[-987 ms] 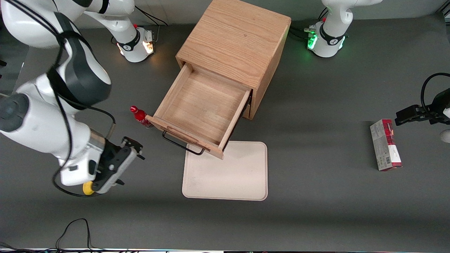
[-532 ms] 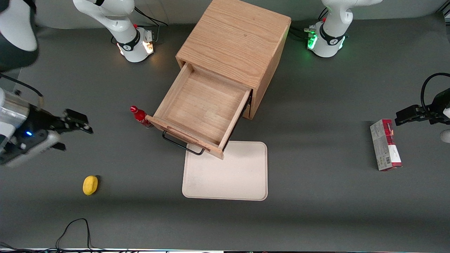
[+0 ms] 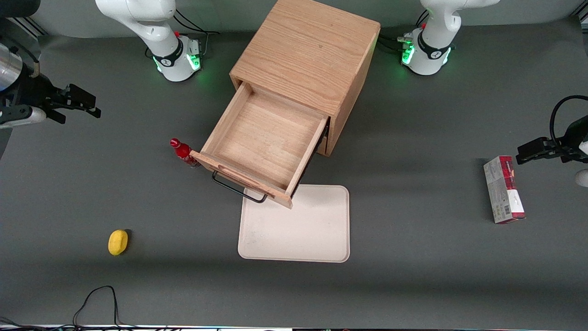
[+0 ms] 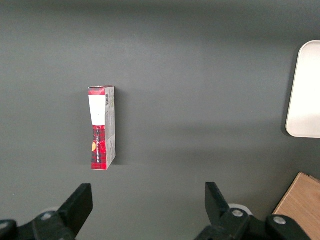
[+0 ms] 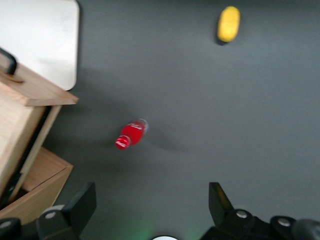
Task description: Open upper drawer
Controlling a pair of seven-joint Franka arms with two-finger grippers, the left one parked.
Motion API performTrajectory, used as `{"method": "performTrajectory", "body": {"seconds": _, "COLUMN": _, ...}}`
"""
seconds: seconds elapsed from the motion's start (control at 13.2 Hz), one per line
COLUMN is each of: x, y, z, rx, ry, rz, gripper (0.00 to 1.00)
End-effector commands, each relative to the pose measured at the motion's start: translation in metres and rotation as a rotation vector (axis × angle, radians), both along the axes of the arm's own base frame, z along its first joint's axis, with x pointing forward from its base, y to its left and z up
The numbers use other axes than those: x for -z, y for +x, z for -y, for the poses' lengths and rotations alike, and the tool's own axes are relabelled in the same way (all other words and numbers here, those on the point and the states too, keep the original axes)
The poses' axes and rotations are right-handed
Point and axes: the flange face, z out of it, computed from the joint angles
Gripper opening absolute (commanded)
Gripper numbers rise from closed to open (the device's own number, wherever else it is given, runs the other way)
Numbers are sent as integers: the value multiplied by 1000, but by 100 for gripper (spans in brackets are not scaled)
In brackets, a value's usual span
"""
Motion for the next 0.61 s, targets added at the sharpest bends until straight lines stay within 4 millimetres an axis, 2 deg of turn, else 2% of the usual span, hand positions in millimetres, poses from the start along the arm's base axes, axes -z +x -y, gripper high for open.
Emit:
{"method": "performTrajectory", "body": {"seconds": 0.0, "x": 3, "y": -7, "z": -30, "rx": 120, "ry": -70, "rz": 20, "gripper": 100}}
{"method": "performTrajectory", "body": {"seconds": 0.15, "x": -4, "y": -2, "z": -31, "rx": 132, "ry": -61, "rz": 33, "gripper": 100}}
{"method": "performTrajectory", "body": {"seconds": 0.3, "x": -7, "y": 13, "z": -33, "rx": 128, "ry": -55, "rz": 31, "gripper": 100}}
{"method": "performTrajectory", "body": {"seconds": 0.53, "x": -4, "y": 14, "z": -32, "rx": 129, "ry": -50, "rz": 4, "gripper": 100}}
